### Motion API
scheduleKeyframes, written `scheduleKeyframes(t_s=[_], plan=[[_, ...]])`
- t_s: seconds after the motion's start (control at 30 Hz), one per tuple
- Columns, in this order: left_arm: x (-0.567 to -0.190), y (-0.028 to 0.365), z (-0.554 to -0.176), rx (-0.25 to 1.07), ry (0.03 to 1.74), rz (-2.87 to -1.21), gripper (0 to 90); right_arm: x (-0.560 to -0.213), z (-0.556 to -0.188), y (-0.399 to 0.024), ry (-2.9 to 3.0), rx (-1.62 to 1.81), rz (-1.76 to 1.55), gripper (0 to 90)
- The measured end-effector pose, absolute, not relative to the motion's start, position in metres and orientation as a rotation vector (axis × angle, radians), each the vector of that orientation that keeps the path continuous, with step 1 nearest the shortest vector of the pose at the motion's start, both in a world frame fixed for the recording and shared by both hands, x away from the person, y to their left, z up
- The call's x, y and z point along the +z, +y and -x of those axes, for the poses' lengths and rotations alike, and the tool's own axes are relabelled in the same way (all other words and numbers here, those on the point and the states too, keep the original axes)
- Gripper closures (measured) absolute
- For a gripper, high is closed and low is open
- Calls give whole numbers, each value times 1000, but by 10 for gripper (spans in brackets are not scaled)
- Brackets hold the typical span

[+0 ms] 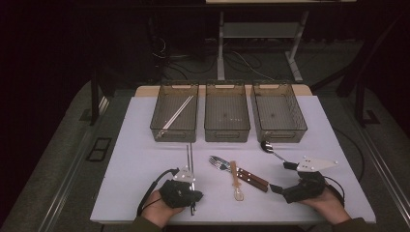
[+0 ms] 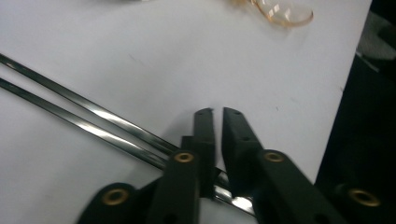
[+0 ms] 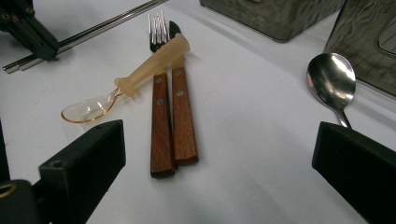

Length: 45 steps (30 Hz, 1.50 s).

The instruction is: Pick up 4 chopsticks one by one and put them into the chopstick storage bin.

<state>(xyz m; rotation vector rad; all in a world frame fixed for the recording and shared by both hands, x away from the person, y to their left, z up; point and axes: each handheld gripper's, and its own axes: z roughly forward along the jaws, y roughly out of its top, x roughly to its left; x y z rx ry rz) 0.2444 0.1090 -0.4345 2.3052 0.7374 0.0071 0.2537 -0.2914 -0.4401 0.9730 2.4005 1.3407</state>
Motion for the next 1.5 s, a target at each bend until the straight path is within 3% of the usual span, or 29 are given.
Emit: scheduleKeyframes(t_s=[0.47, 0.8, 1.5], plan=[[-417, 140, -316, 240, 1030, -2148, 671, -441, -255, -291, 2406, 1332, -977, 25], [-427, 129, -367, 294, 1182, -2157, 681, -441, -255, -292, 2405, 1335, -982, 25], [-439, 122, -376, 325, 1217, -2170, 707, -441, -255, -291, 2407, 1335, -977, 25]])
